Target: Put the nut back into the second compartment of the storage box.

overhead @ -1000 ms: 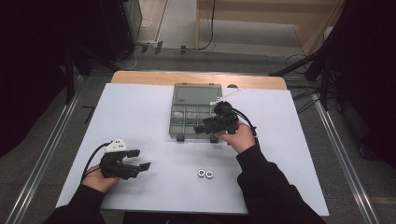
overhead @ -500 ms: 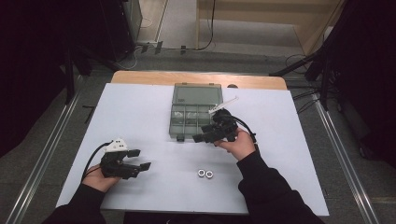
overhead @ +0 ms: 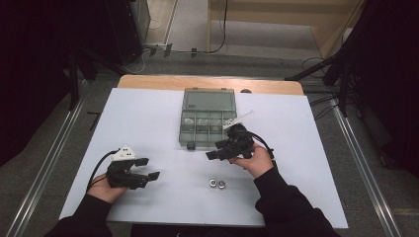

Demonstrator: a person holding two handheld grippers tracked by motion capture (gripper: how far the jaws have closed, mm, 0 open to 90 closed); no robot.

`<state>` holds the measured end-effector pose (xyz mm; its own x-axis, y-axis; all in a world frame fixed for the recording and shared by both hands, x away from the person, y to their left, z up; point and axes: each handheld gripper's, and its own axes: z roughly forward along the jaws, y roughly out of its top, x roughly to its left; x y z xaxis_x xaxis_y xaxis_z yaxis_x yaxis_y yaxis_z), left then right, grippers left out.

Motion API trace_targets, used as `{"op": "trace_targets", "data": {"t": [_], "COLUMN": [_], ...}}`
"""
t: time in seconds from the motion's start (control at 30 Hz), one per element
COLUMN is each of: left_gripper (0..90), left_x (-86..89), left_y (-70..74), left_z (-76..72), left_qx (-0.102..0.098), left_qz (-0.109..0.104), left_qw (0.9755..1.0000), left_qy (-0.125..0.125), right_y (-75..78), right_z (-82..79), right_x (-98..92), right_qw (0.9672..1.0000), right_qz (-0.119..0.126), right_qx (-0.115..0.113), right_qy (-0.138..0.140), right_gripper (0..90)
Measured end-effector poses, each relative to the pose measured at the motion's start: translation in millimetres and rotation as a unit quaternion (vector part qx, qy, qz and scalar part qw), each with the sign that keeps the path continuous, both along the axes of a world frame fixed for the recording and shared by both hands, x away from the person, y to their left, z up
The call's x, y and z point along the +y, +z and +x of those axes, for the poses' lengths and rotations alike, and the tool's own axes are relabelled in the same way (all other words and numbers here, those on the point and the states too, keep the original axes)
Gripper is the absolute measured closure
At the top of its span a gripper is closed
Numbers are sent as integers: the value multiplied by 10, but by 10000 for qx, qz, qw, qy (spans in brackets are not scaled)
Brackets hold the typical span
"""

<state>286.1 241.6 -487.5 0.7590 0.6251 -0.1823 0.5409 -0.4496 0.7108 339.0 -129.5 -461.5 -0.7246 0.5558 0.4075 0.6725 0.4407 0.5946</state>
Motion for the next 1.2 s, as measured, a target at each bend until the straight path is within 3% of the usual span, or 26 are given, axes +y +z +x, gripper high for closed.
{"op": "trace_targets", "data": {"t": [0.5, 1.2], "left_gripper": [271, 272], "left_x": [-6, -11], "left_y": [-3, -4], "left_z": [1, -2], "left_qx": [-13, -27], "left_qz": [20, 60], "left_qw": [10000, 10000], "left_qy": [-14, -41], "right_y": [-137, -280], "right_z": [-206, -408], "right_x": [-50, 41], "right_qw": [9999, 9986], "right_qz": [-103, -467], "right_qx": [70, 165], "right_qy": [72, 174], "right_gripper": [348, 403]}}
